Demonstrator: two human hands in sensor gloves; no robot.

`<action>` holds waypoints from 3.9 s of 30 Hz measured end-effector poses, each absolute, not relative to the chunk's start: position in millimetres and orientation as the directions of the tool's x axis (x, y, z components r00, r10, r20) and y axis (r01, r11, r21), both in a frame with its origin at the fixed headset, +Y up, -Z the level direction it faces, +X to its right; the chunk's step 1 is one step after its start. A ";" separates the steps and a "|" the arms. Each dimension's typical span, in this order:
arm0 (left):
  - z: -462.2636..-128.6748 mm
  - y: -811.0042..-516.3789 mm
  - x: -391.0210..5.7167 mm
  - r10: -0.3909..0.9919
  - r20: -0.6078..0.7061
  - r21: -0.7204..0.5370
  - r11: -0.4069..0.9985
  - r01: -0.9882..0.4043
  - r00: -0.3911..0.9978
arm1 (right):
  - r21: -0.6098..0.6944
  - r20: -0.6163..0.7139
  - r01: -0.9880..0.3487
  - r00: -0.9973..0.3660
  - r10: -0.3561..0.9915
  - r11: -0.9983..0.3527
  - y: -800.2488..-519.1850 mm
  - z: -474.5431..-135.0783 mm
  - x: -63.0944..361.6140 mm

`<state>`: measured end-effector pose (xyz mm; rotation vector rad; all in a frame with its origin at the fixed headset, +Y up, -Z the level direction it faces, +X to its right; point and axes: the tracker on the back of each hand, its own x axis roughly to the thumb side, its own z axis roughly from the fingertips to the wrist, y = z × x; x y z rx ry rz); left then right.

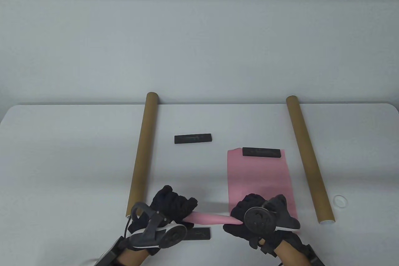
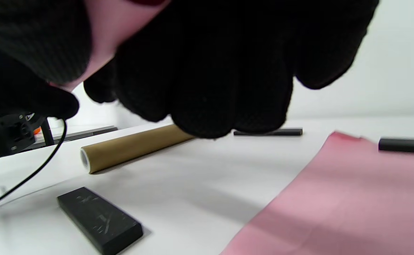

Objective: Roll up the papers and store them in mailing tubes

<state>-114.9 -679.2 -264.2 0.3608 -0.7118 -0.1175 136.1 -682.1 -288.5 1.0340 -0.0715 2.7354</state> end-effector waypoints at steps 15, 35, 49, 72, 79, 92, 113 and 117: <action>-270.7 -685.9 -116.0 -0.136 0.623 0.246 0.969 -0.027 0.770 | -0.010 0.663 -0.180 -0.738 0.129 -0.984 -682.0 -286.3 134.2; -270.8 -685.5 -111.1 -0.167 0.596 0.245 0.969 0.020 0.786 | -0.066 0.671 -0.190 -0.735 0.097 -0.980 -675.9 -281.5 134.3; -288.2 -685.3 -140.9 0.258 0.586 0.009 0.946 -0.325 0.768 | 0.161 0.527 -0.795 -0.432 0.732 -0.585 -678.6 -300.1 174.4; -310.0 -680.5 -182.4 0.246 0.246 0.047 0.963 -0.265 0.937 | 0.111 0.648 -0.570 -0.580 0.494 -0.814 -649.7 -280.7 165.8; -320.5 -684.5 -203.1 0.187 -0.027 -0.011 0.982 -0.187 0.982 | 0.143 0.639 -0.479 -0.623 0.451 -0.866 -660.7 -282.6 156.7; -384.6 -704.1 -220.5 0.077 -0.314 -0.306 0.935 -0.177 0.946 | 0.171 0.625 -0.464 -0.631 0.460 -0.869 -668.4 -286.3 155.8; -483.4 -763.6 -215.7 -0.199 -0.553 -0.572 0.797 -0.195 0.809 | 0.157 0.617 -0.447 -0.651 0.441 -0.880 -669.5 -285.3 155.8; -481.8 -762.5 -219.7 -0.200 -0.570 -0.547 0.816 -0.187 0.797 | 0.151 0.615 -0.453 -0.653 0.443 -0.878 -669.3 -284.9 156.0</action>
